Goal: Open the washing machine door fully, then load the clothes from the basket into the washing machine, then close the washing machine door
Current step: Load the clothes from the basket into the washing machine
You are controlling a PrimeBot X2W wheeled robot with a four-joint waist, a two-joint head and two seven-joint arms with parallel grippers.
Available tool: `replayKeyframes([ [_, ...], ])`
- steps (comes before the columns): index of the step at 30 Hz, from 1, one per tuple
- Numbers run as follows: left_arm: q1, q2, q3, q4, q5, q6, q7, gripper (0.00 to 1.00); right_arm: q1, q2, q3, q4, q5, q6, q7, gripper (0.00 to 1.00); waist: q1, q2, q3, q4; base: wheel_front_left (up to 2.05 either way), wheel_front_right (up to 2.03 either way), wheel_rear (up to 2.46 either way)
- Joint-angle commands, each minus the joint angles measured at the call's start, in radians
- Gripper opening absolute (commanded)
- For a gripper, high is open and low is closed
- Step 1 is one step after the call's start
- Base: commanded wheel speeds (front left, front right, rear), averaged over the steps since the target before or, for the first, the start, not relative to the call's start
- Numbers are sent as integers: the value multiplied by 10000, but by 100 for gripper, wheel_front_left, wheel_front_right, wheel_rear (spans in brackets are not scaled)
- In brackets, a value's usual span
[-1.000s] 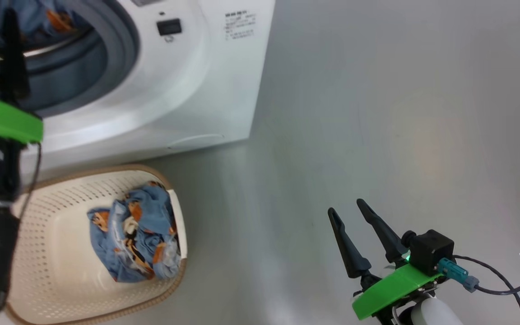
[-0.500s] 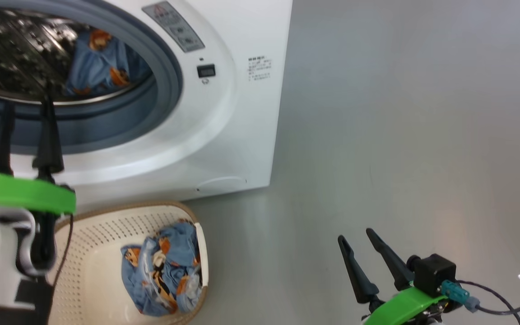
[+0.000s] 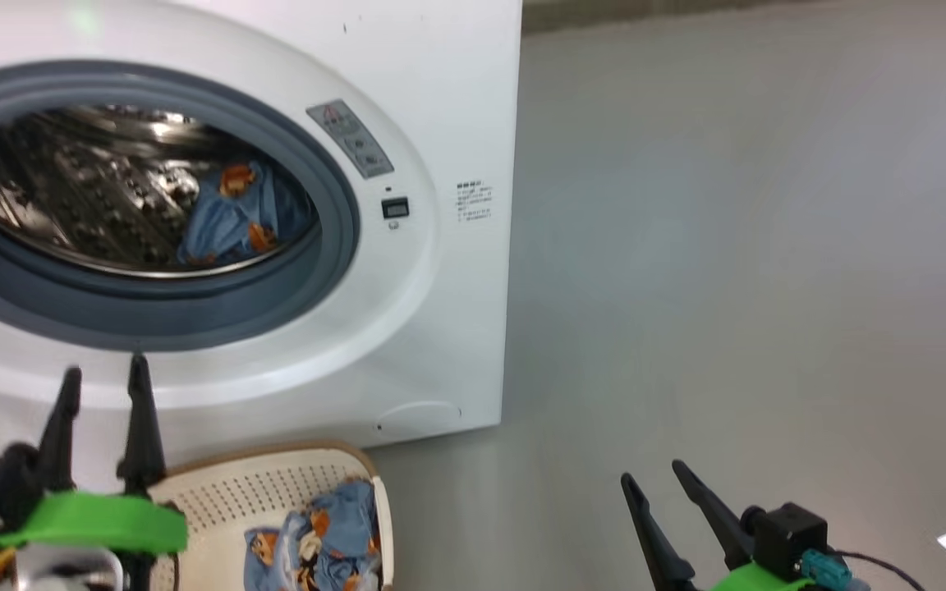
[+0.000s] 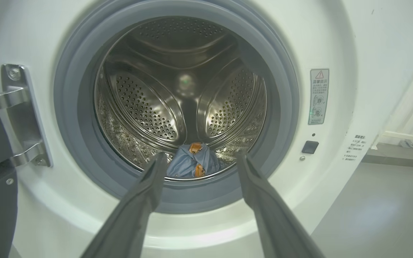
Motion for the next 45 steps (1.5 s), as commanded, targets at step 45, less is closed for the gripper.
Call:
replayKeyframes([
  [45,5538,-1097,2025,-2600,2302,487,-53,100,757,17,-151,-1150,-962,62,-49,100,0,0,-1462,-227,0,0,0],
])
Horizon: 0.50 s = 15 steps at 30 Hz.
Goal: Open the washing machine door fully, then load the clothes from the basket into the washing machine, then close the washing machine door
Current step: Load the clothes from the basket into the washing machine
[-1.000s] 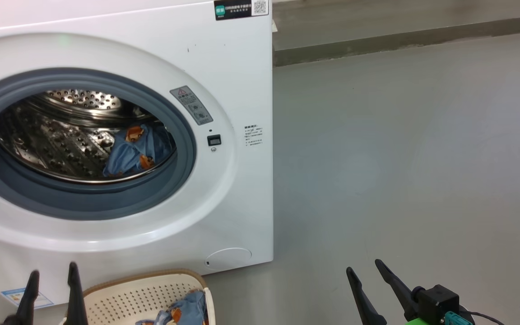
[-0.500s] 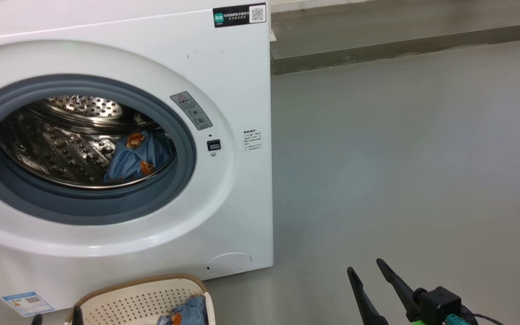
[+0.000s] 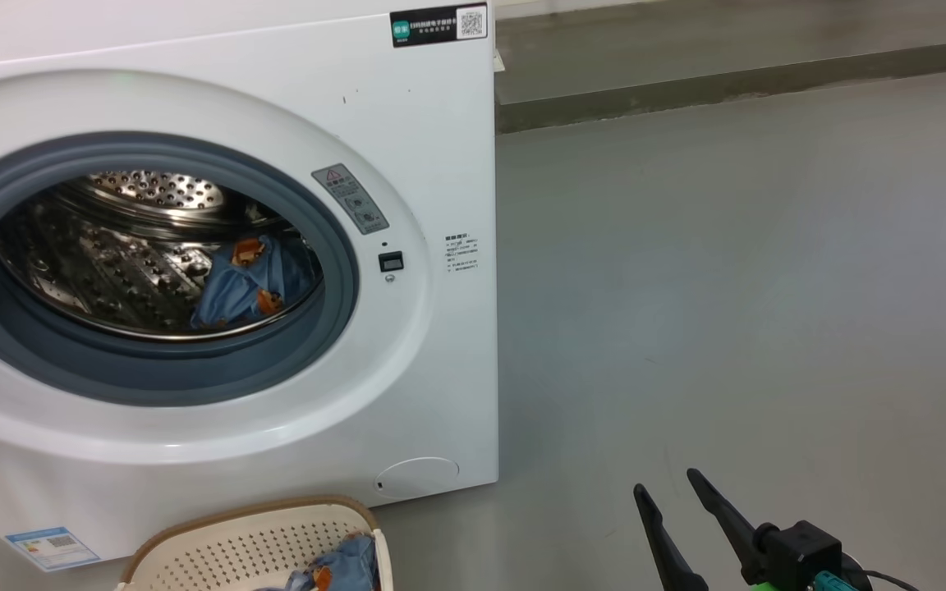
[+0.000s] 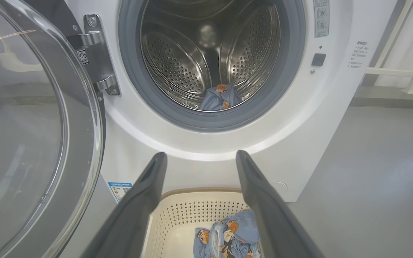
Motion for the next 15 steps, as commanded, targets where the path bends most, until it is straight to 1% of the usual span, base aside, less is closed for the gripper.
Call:
replayKeyframes([
  [1,-154,32,292,-283,-10,-8,-57,100,-40,11,167,-272,-90,62,-49,100,0,0,22,20,0,0,0],
  [15,-190,31,124,-231,-161,7,-57,100,-38,11,164,-221,-29,62,-49,100,0,0,170,50,0,0,0],
])
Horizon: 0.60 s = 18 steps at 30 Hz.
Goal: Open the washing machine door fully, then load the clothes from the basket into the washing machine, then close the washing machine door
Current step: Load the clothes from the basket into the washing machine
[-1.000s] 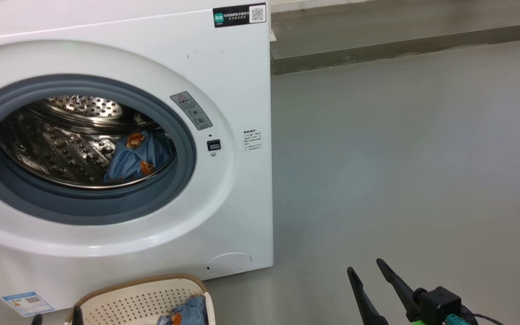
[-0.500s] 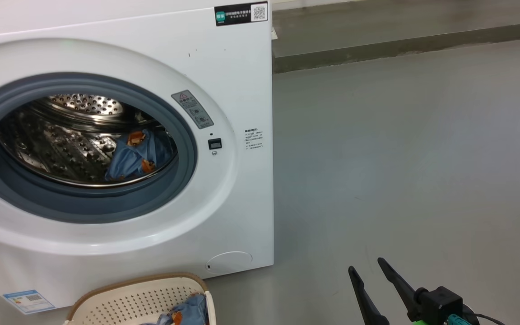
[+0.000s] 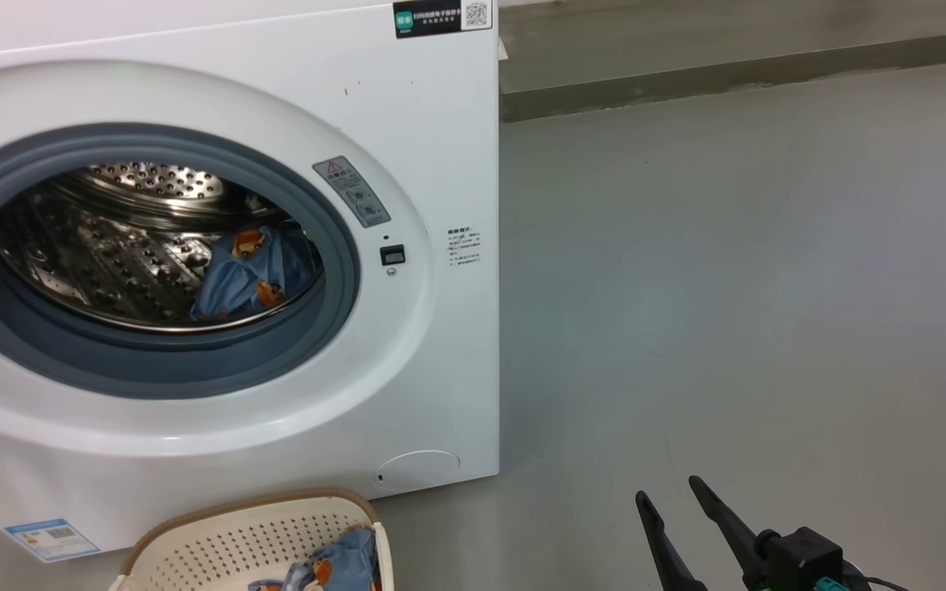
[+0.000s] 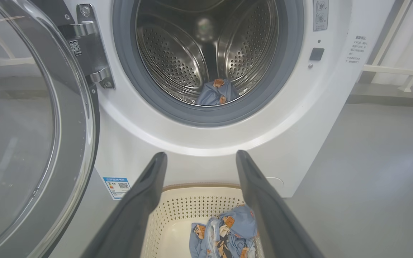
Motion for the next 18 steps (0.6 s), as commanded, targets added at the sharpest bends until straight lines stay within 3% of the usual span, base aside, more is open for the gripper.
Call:
replayKeyframes([
  [1,-208,30,274,-226,-66,9,-57,100,-176,9,196,-225,-30,62,-49,100,0,0,20,5,0,0,0],
  [18,-416,30,-103,193,-293,-32,-57,100,-141,9,104,-545,-294,62,-49,100,0,0,462,229,0,0,0],
])
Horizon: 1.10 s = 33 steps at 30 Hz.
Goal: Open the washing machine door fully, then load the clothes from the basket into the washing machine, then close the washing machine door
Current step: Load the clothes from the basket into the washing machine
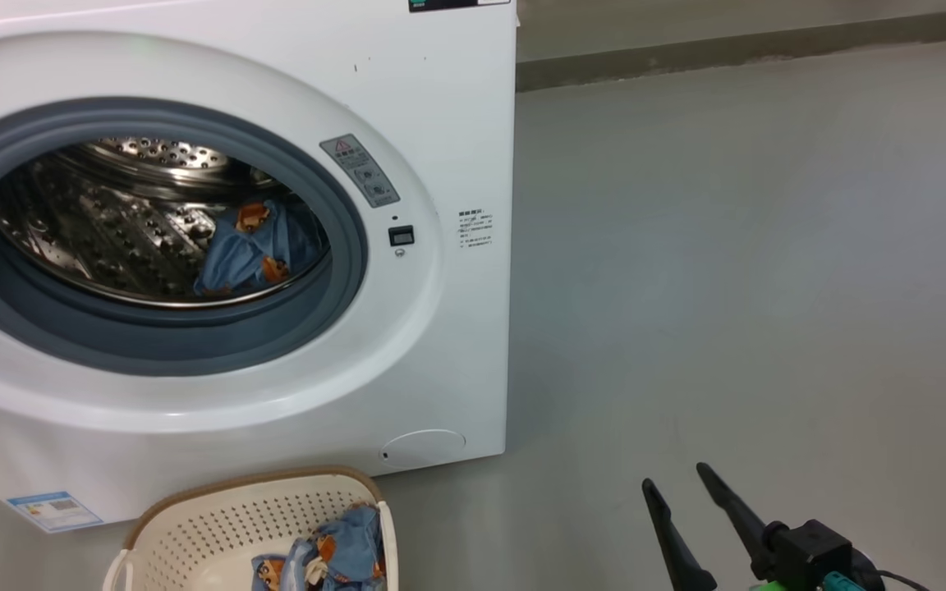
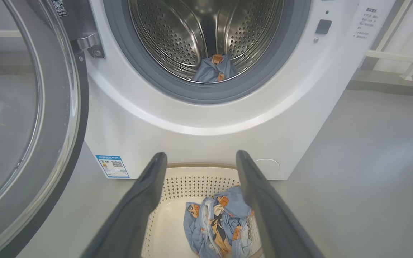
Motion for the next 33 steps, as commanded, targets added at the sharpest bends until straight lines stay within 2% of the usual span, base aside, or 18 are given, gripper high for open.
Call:
replayKeyframes([
  [1,-414,30,276,-150,-106,-51,-65,100,-152,7,151,-346,-146,62,-49,100,0,0,113,66,0,0,0],
  [16,-944,30,284,127,-239,-407,-65,100,-418,7,-33,-970,-556,62,-49,100,0,0,1036,449,0,0,0],
  [26,-1806,41,212,408,-258,-662,-65,100,-899,7,110,-1089,-617,62,-49,100,0,0,2322,574,0,0,0],
  [33,-2740,631,-396,957,-1053,-683,-65,100,-1232,7,401,-1072,-556,62,-49,100,0,0,3428,403,0,0,0],
])
